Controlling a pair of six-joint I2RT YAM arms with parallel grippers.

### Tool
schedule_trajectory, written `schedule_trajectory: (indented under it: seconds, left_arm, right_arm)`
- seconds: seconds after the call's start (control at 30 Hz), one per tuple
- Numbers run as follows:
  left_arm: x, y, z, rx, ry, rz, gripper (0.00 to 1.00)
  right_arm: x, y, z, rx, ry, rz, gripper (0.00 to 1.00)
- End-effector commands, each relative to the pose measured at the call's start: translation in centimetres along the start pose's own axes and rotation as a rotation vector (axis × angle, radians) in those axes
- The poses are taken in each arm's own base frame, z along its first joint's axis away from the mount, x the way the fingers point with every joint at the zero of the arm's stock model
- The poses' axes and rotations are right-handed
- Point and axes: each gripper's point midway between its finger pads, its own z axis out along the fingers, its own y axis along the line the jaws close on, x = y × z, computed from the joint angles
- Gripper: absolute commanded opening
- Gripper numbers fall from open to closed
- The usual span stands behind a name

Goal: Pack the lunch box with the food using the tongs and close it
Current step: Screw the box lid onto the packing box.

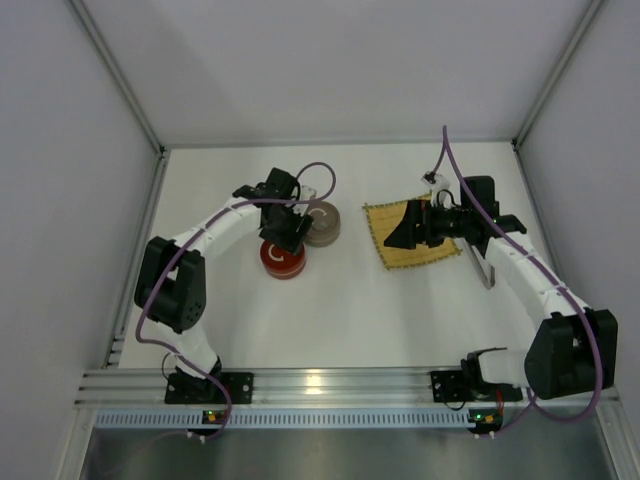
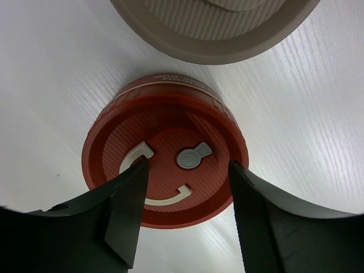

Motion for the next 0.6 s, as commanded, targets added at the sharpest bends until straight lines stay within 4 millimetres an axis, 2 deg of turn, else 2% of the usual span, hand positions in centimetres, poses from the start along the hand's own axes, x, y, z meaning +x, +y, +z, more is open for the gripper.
schedule_trajectory:
  seconds: [0.0,0.07,0.1,0.13,0.17,0.2,0.23,0.33,0.47,0.57]
  left_arm:
    - [0.9,-0.5,0.0,0.043,0.025,0.002,0.65]
    - [-0.9,-1.4,-2.2,0.083,-0.051,0.022,0.69]
    - [-1.5,-1.6,-3.0,0.092,-0.078,0.029,0.74]
    - [-2.5,-1.9,-4.6,0.106,-0.13,0.041,0.8]
    - [-3.0,-2.1,-5.4,0.113,-0.163,0.047,0.87]
    - [-3.5,-2.3,-6.3,0.122,-0.196,0.053,0.98]
    - [-4.1,-2.5,-8.0,0.132,-0.248,0.056,0.98]
    - [-4.8,-2.7,-10.3,0.163,-0.308,0.027,0.98]
    - [-5.4,-1.1,-10.8,0.098,-0.334,-0.034,0.98]
    - [-7.2,0.1,-10.1,0.059,-0.367,-0.054,0.98]
  right_arm:
    - [-1.1,0.7,-0.9,-0.023,-0.049,-0.06,0.99]
    - [-1.2,0.8,-1.1,-0.023,-0.055,-0.066,0.99]
    - [-1.3,0.8,-1.1,-0.023,-0.056,-0.071,0.99]
    - [-1.2,1.0,-1.1,-0.026,-0.055,-0.076,0.99]
    - [-1.4,1.0,-1.3,-0.023,-0.063,-0.086,0.99]
    - [-1.4,1.1,-1.4,-0.021,-0.065,-0.098,0.99]
    - [-1.5,1.0,-1.5,-0.009,-0.07,-0.106,0.99]
    - [-1.6,0.6,-1.8,0.026,-0.08,-0.139,1.0]
    - [-1.9,-0.3,-1.9,0.075,-0.078,-0.15,0.99]
    - [-2.1,-0.8,-1.9,0.1,-0.081,-0.155,0.99]
